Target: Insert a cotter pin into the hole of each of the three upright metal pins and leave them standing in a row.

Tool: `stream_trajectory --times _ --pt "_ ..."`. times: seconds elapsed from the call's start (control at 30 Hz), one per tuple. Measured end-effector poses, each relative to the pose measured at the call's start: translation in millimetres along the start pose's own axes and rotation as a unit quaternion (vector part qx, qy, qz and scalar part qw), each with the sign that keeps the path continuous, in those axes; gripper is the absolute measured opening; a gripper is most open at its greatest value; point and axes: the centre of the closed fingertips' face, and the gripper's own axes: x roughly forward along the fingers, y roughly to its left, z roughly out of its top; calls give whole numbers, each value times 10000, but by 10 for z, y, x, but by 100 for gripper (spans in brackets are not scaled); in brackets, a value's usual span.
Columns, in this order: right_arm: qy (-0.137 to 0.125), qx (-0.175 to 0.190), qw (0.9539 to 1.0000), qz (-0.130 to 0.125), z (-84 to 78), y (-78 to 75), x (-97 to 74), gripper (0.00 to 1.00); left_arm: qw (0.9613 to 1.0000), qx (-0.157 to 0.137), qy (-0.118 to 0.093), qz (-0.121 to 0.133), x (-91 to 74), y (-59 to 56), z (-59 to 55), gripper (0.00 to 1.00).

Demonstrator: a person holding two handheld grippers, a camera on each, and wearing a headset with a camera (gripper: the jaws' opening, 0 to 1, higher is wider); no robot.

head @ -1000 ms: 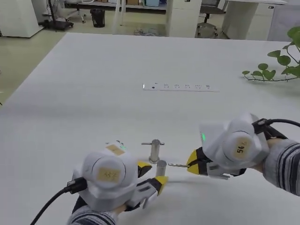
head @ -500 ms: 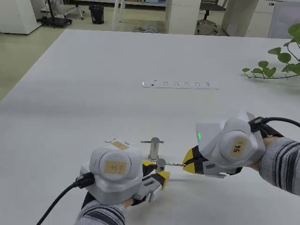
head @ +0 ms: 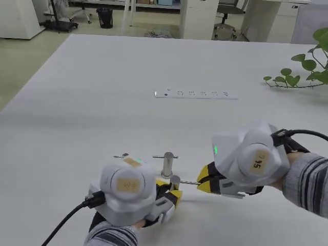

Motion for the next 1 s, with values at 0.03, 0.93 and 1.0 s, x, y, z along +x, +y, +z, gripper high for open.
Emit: stream_trajectory --times 0.03,0.93,1.0 --pt "-4 -9 10000 -3 5 0 1 0 10000 -2 -2 3 1 1 0 11" --pt "-111 -256 9996 -41 181 -58 123 0 9994 -226 -69 267 9 10 -2 11" --pt "-121 -263 9996 -39 197 -58 131 0 9992 -236 -69 300 12 10 -3 11"
